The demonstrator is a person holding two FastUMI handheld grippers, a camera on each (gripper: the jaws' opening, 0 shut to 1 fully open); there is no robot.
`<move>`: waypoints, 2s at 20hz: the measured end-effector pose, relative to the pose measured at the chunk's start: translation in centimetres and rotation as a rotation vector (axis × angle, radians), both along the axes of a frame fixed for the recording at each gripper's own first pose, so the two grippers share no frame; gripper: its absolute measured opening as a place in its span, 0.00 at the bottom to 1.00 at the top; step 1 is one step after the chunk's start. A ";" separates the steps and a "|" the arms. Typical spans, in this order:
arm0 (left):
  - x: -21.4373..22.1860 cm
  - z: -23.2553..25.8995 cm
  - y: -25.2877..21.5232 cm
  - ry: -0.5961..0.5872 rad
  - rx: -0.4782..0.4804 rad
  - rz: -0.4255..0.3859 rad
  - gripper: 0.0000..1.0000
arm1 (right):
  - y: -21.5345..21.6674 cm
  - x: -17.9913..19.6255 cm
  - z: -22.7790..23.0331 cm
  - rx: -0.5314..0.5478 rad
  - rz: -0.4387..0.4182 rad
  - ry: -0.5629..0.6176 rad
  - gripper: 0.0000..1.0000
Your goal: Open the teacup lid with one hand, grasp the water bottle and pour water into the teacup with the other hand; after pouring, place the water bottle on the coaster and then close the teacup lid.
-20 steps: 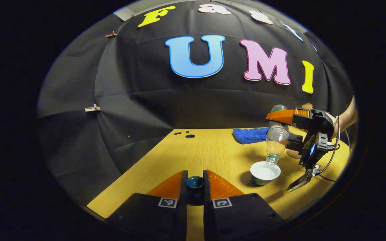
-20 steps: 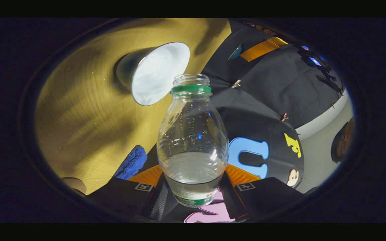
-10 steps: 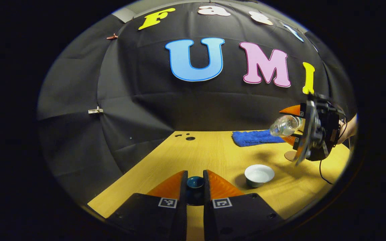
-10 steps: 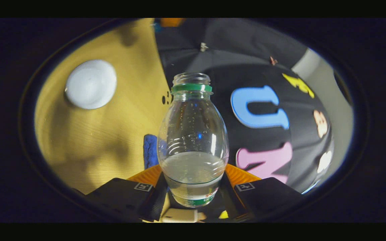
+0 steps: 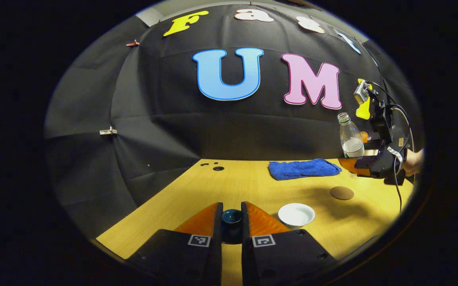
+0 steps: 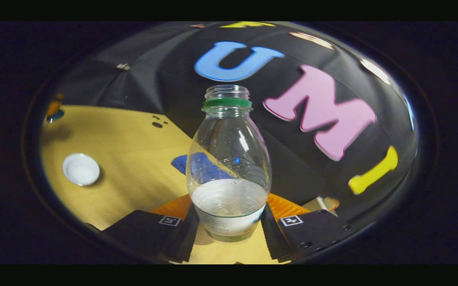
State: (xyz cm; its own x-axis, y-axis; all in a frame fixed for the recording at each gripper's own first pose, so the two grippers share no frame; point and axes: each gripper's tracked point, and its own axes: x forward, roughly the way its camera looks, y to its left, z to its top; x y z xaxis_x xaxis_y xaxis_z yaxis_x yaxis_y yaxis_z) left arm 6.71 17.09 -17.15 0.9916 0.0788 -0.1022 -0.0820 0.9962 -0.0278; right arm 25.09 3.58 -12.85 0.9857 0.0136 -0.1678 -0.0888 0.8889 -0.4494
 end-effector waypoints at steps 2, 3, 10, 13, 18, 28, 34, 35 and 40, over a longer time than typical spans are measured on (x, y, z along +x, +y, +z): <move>0.4 -0.2 -0.3 -0.003 -0.015 -0.002 0.24 | -1.7 0.1 0.7 0.112 -0.056 -0.027 0.75; 0.4 -0.5 -0.5 0.002 -0.026 -0.005 0.20 | -1.9 0.2 1.0 0.166 -0.059 -0.042 0.75; 1.5 -1.5 -2.8 0.014 -0.060 -0.023 0.24 | -1.6 0.9 -2.1 0.400 -0.079 -0.032 0.75; 2.0 -1.7 -3.6 0.014 -0.066 -0.038 0.24 | -2.1 1.2 -3.1 0.429 -0.082 -0.040 0.76; 2.7 -2.2 -4.4 0.022 -0.060 -0.054 0.20 | -3.2 2.2 -4.8 0.472 -0.106 -0.037 0.77; 3.2 -2.0 -5.2 0.021 -0.048 -0.064 0.24 | -4.0 1.9 -5.7 0.482 -0.137 -0.036 0.87; 3.2 -1.1 -5.5 0.005 -0.062 -0.058 0.24 | -3.1 0.0 -6.5 0.504 -0.136 0.010 1.00; 3.3 -0.9 -5.6 0.003 -0.061 -0.061 0.24 | -2.9 -0.4 -6.6 0.520 -0.126 0.014 1.00; 4.3 -0.3 -7.8 -0.014 -0.020 -0.122 0.24 | -3.3 -3.3 -7.4 0.501 -0.128 0.037 1.00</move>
